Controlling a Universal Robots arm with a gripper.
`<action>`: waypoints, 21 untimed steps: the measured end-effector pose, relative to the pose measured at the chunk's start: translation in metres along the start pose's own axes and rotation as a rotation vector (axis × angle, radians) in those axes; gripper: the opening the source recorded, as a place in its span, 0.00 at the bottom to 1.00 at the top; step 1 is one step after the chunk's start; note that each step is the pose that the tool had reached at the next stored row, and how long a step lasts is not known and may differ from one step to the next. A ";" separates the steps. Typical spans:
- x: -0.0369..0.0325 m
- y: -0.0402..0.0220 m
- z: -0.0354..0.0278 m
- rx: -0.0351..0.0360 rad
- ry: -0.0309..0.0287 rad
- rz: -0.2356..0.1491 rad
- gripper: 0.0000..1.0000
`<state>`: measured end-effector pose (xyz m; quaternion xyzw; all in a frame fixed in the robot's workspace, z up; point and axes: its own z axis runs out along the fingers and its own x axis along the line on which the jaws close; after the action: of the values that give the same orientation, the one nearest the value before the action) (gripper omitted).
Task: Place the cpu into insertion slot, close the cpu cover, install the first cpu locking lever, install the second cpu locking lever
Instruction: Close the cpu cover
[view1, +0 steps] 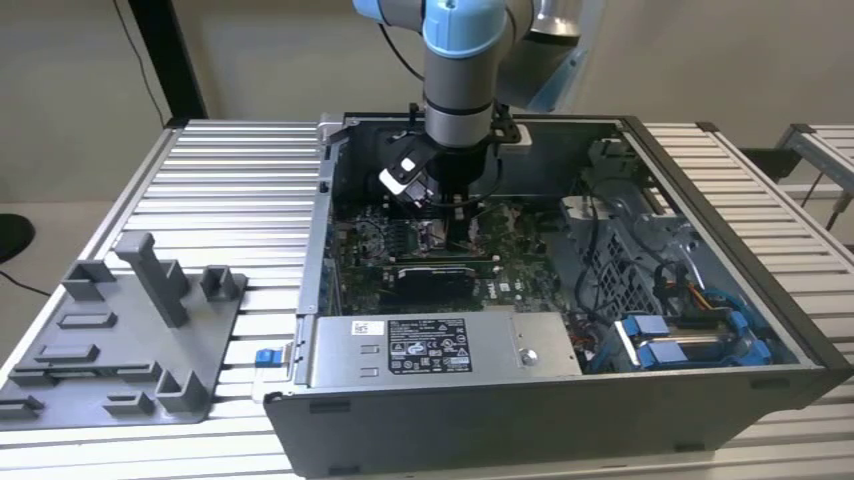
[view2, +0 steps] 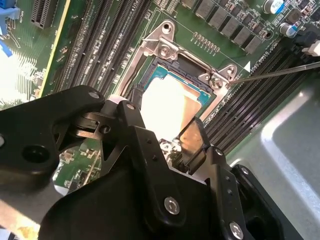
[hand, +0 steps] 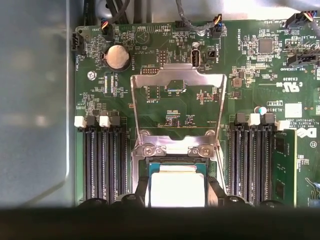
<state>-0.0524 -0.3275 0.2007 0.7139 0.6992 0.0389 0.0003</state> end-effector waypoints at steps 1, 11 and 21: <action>0.0000 0.0000 0.0005 0.0000 0.0000 0.000 0.00; -0.0002 -0.0004 0.0033 0.0000 -0.0002 0.000 0.00; -0.0002 -0.0004 0.0038 0.0001 -0.0002 0.000 0.00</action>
<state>-0.0526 -0.3275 0.1968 0.7139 0.6992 0.0388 0.0004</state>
